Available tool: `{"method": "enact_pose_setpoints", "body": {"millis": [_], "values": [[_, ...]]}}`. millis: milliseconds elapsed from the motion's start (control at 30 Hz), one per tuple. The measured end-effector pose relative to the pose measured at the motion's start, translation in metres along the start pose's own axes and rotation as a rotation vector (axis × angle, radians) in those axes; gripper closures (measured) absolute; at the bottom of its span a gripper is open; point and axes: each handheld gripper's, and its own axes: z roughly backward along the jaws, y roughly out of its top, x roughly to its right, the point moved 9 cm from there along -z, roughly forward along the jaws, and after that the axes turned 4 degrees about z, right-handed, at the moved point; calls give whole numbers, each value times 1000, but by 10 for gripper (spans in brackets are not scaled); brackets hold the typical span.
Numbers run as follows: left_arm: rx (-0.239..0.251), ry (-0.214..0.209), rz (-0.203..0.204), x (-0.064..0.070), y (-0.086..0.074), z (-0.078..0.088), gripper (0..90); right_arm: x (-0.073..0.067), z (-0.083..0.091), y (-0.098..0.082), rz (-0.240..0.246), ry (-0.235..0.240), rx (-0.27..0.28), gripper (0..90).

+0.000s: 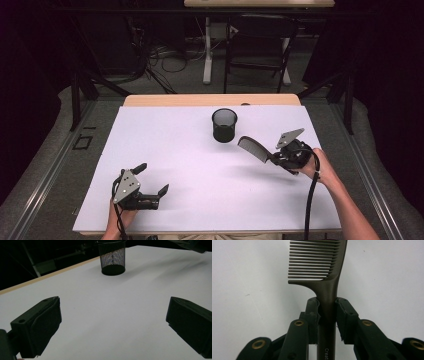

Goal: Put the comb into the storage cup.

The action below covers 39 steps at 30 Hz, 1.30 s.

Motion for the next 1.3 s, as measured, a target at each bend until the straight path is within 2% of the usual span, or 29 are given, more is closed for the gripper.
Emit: {"method": "enact_pose_setpoints", "body": {"millis": [267, 533, 733, 1033, 1300], "values": [[-1, -1, 2, 0, 0, 0, 0, -3, 2, 4, -29, -2, 62, 729], [0, -1, 2, 0, 0, 0, 0, -3, 2, 9, -61, -27, 130, 728], [0, -4, 1, 0, 0, 0, 0, -5, 2, 9, -83, -41, 156, 728], [1, -1, 4, 0, 0, 0, 0, -2, 8, 13, -122, -72, 223, 729], [-1, -3, 4, 1, 0, -1, 0, -2, 10, 15, -150, -78, 265, 729]]}}
